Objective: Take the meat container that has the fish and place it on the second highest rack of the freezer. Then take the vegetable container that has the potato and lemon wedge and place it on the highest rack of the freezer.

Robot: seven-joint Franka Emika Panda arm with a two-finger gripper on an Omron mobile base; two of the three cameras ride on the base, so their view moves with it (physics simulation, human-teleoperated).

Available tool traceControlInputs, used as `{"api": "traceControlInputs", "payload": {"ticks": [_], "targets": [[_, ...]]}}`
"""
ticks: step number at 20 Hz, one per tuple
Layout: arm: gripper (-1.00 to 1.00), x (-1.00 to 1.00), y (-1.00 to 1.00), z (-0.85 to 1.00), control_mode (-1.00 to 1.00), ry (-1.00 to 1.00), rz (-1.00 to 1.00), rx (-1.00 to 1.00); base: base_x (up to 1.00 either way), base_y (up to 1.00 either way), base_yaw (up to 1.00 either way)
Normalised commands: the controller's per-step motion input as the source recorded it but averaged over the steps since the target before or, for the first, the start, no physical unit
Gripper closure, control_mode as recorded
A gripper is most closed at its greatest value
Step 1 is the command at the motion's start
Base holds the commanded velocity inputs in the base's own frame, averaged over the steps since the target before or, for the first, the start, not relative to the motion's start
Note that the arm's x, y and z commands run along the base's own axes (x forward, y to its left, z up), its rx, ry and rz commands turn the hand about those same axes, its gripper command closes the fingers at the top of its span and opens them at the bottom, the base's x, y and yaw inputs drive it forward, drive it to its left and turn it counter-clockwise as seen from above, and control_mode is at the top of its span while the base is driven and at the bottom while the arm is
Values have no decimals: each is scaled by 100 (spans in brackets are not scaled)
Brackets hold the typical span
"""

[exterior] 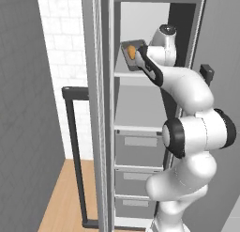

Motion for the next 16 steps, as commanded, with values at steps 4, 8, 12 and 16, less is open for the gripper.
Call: {"api": "traceControlInputs", "payload": {"ticks": [4,8,12,16], "targets": [[100,41,2,-7,-100,6,-1,-3,0,0,0],[-100,18,16,-7,-100,0,-4,-8,0,0,0],[-100,2,3,0,-100,0,0,-4,0,0,0],[-100,0,0,0,-100,-2,0,0,0,0,0]]}}
